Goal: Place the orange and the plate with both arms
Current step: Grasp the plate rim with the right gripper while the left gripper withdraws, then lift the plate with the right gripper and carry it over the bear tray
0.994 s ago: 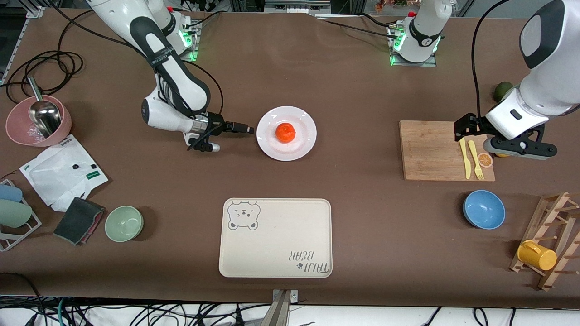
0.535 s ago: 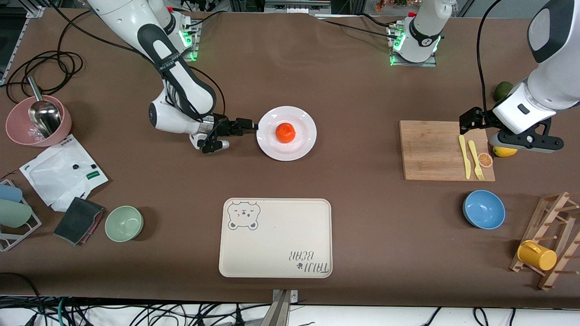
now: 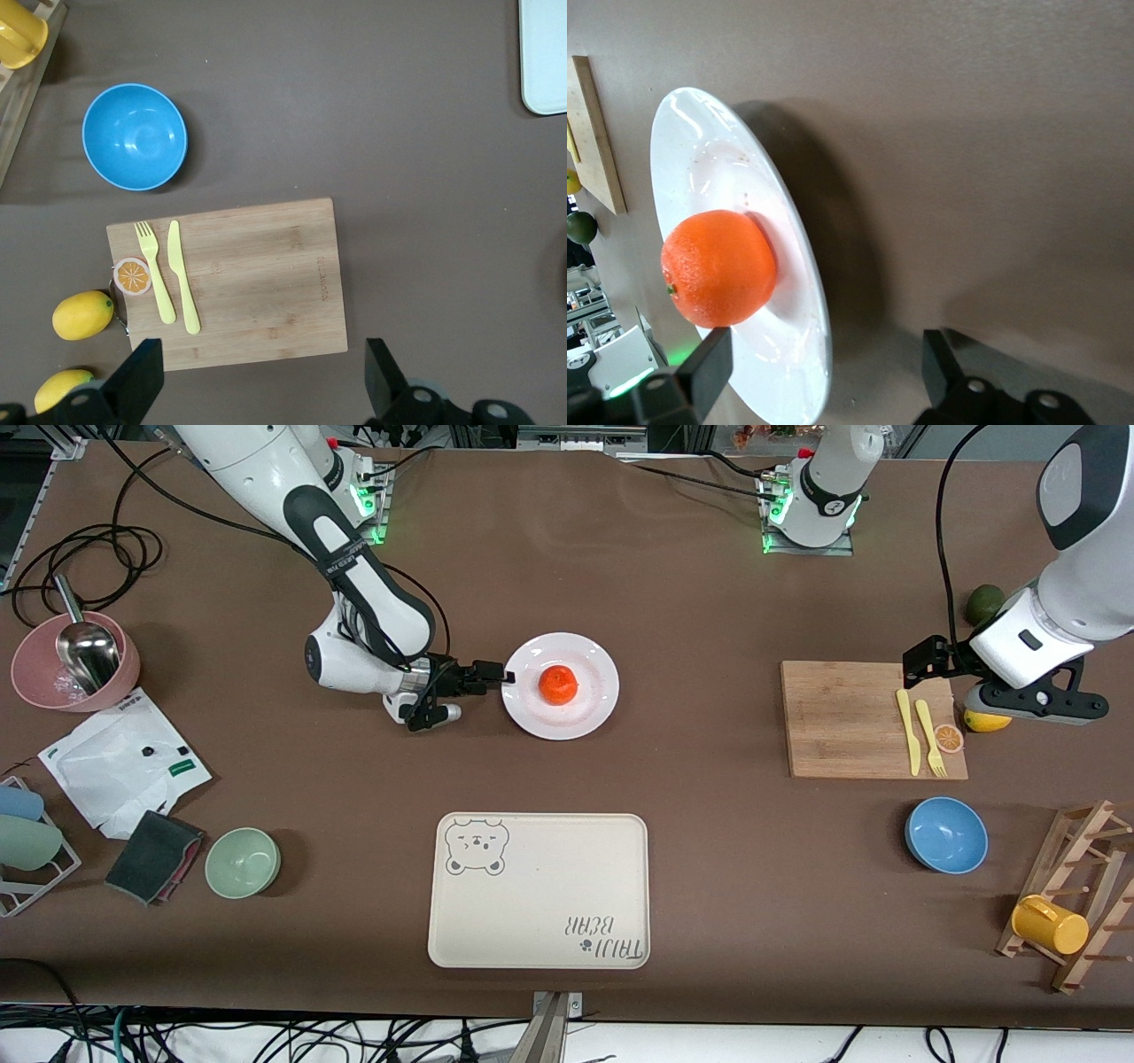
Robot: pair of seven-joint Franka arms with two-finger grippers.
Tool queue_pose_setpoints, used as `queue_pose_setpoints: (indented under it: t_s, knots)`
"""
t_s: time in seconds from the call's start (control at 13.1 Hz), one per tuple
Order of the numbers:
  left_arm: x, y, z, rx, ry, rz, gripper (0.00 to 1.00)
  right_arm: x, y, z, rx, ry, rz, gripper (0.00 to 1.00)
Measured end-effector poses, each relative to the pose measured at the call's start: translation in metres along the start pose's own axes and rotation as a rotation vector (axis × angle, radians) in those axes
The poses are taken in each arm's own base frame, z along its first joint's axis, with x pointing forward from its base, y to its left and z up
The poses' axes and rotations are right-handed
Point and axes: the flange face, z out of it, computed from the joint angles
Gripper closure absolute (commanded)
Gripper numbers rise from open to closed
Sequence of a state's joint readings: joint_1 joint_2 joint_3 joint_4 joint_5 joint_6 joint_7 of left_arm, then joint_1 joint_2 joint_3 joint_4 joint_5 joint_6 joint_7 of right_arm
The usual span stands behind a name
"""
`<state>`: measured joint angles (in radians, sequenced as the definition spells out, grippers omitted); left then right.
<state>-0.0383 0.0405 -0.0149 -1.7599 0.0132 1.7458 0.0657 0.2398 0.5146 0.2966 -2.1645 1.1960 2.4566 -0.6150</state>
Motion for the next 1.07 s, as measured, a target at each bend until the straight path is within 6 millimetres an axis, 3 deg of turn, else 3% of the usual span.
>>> queue_pose_setpoints:
  t_s: [0.15,0.46,0.54,1.07]
  knots:
    - [0.000,0.000,0.000,0.000,-0.001,0.000,0.00,0.004,-0.006,0.006,0.004,-0.001,-0.011,0.40]
    - [0.000,0.000,0.000,0.000,-0.002,0.000,0.00,0.009,-0.006,0.013,0.007,-0.004,-0.035,0.96]
    - [0.000,0.000,0.000,0.000,-0.002,0.000,0.00,0.009,-0.005,0.014,0.007,-0.005,-0.043,1.00]
    - [-0.001,-0.002,0.001,-0.001,-0.004,-0.002,0.00,0.012,-0.008,0.013,0.025,-0.003,-0.095,1.00]
